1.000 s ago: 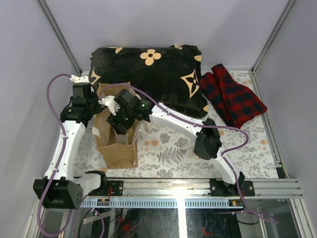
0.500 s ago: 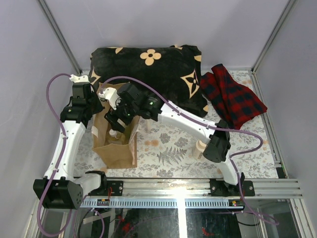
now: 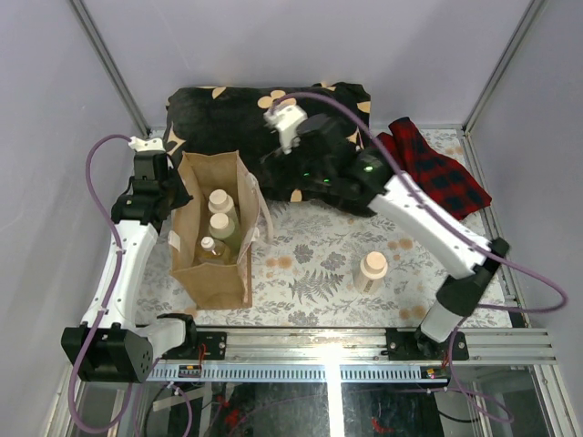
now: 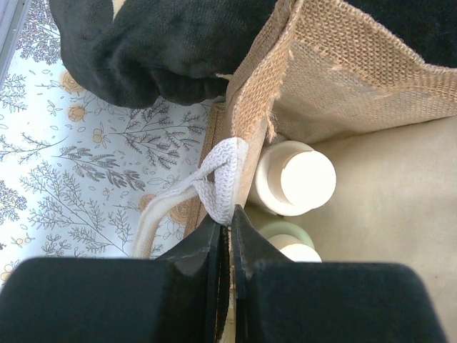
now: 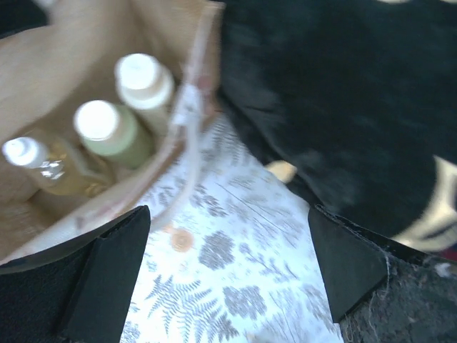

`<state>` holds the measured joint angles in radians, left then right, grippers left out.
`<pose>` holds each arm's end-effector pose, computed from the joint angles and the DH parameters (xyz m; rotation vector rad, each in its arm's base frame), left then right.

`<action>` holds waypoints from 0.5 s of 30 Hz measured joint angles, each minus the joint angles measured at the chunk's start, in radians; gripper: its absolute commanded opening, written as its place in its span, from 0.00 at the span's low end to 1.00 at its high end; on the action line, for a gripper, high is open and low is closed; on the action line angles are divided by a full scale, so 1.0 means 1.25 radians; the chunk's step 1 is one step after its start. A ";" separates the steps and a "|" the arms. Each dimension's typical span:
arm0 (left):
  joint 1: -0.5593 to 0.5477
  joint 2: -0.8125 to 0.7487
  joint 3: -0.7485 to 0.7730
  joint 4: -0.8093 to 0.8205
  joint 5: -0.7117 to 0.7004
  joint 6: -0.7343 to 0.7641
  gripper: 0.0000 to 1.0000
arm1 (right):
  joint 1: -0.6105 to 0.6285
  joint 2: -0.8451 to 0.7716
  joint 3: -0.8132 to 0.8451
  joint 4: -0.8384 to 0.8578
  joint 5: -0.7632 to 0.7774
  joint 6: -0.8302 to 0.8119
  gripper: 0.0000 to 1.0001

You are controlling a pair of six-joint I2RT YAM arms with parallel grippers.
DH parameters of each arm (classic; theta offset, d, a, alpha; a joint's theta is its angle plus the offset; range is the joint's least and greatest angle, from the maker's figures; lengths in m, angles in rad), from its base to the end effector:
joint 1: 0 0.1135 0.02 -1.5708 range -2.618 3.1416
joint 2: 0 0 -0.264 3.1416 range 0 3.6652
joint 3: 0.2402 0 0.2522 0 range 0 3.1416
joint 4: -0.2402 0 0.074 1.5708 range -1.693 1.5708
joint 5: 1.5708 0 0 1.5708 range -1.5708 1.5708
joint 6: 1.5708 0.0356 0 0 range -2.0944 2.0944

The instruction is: Place the personal care products into the canvas bag

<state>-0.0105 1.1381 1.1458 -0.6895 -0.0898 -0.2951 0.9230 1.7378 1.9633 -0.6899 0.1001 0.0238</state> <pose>0.2388 0.0007 0.3461 -0.3667 2.2200 -0.0632 0.2364 0.3065 0.4381 -0.8409 1.8897 0.4899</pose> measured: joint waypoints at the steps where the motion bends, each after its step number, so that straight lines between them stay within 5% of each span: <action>1: 0.000 0.002 0.000 0.001 0.000 0.000 0.00 | -0.019 -0.030 -0.012 -0.010 0.020 0.008 0.99; 15: 0.000 0.029 0.014 0.001 0.001 0.000 0.00 | -0.149 -0.271 -0.328 -0.175 0.136 0.205 0.99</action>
<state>-0.0101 1.1744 1.1629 -0.6880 -0.0883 -0.2951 0.7372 1.3994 1.5536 -0.9089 0.2703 0.2806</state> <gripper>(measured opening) 0.033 0.992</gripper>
